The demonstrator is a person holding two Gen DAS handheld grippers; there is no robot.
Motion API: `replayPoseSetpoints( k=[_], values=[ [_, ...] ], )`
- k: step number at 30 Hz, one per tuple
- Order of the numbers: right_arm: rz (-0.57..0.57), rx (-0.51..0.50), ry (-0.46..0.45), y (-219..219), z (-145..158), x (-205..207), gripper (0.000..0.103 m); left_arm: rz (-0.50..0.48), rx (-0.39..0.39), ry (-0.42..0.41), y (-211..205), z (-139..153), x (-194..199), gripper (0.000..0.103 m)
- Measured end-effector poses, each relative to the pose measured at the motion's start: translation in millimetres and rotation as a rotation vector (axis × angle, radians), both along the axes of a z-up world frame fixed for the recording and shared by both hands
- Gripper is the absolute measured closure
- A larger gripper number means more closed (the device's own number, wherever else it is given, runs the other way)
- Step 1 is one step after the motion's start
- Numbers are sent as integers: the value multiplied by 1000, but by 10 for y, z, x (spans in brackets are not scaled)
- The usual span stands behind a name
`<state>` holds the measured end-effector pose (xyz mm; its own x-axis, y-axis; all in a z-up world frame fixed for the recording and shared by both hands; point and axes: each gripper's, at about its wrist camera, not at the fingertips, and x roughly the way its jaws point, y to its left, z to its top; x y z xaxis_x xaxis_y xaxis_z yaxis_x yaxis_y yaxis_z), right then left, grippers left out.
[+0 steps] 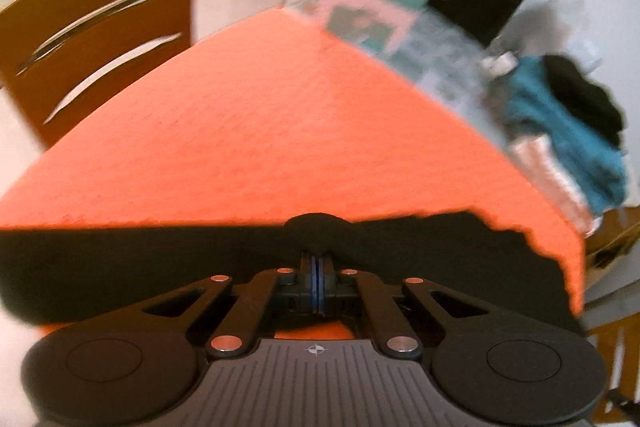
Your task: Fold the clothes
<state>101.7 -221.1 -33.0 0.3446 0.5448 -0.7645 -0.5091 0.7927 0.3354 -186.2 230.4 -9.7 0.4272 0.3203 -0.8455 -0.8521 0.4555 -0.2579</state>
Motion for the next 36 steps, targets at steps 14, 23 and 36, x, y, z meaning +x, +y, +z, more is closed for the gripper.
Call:
replayPoseSetpoints(
  k=[14,23,36],
  values=[
    [-156,-38,59,-555,-311,-13,99,-203,35,17,-385,74,414,58],
    [-214,-30,95,-751,-471,173,99,-451,25,-5,-872,58,1240,54],
    [-585,289,477,-1148,-1410,311,65,-794,-46,-16,-1644,-330,2265,45]
  ],
)
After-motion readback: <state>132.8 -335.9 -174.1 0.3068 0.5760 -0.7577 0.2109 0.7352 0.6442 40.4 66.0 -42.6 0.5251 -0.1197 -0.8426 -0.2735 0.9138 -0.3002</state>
